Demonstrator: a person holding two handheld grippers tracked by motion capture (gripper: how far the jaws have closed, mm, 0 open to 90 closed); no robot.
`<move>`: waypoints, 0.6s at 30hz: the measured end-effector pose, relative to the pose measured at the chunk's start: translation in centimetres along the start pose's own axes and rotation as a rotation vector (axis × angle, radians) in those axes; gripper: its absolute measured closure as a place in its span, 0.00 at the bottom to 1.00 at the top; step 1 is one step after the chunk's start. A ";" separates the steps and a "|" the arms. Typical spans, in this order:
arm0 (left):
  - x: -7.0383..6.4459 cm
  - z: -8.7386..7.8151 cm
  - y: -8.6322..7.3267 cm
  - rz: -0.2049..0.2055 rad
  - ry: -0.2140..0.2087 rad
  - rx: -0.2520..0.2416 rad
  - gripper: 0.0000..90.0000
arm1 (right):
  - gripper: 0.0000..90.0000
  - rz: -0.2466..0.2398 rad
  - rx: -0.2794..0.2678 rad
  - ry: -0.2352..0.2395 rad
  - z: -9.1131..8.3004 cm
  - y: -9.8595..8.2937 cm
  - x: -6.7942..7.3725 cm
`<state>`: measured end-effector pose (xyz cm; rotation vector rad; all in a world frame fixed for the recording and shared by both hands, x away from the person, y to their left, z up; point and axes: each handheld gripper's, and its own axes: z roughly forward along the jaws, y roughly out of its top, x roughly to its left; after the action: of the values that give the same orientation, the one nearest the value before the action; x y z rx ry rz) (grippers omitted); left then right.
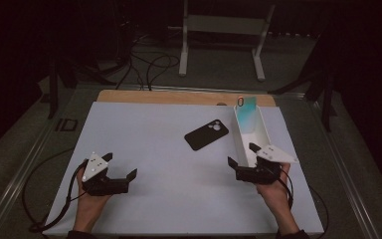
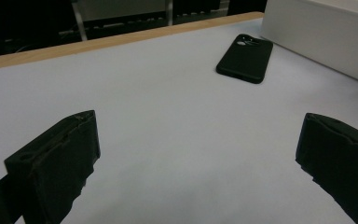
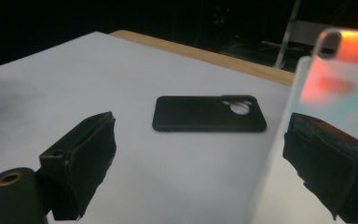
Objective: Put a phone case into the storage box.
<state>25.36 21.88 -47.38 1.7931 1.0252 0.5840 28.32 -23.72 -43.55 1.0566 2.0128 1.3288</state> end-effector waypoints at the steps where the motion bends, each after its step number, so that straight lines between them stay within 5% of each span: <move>1: 0.1 -0.1 0.0 -0.001 0.003 -0.001 0.00 | 0.10 -0.015 0.009 0.001 0.6 1.1 0.1; 9: 0.5 -0.7 -0.2 -0.010 0.015 -0.011 0.00 | 0.15 0.012 0.042 0.011 4.8 5.3 0.3; 18: 0.4 -0.6 -0.2 -0.009 0.013 -0.009 0.00 | 0.18 0.028 0.050 -0.032 9.4 7.4 0.9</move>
<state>25.06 22.61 -47.36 1.7778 1.0377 0.5943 37.28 -16.39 -40.48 1.1251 2.0241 1.2744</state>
